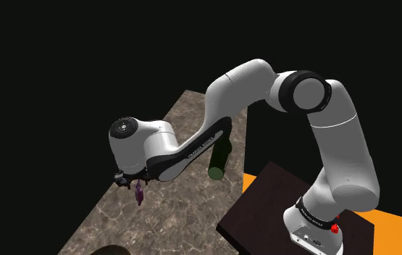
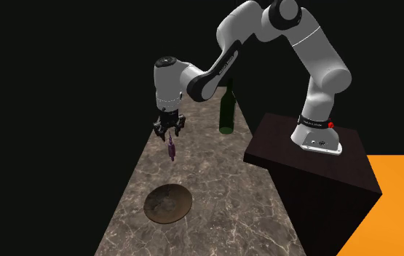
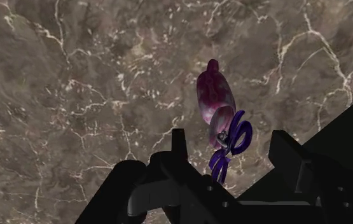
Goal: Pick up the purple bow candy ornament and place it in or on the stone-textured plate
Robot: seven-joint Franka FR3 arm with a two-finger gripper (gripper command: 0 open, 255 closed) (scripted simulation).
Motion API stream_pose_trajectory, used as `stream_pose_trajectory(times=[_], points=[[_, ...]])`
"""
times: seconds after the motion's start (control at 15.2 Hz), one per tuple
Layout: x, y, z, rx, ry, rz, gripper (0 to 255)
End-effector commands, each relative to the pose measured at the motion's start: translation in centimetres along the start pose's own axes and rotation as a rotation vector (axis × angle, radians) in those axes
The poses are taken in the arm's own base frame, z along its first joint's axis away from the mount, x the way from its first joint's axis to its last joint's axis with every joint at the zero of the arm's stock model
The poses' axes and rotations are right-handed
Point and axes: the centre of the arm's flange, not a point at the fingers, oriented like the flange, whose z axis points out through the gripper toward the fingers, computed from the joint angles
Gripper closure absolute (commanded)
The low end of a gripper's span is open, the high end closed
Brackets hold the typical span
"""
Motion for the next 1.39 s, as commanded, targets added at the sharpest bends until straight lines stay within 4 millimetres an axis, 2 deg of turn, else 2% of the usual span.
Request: stream_pose_trajectory(times=[0.0, 0.53, 1.32], points=[[0.0, 0.0, 0.0, 0.0, 0.0, 0.0, 255], [0.0, 0.0, 0.0, 0.0, 0.0, 0.0, 255], [1.2, 0.2, -6.2, 0.0, 0.0, 0.0, 255]])
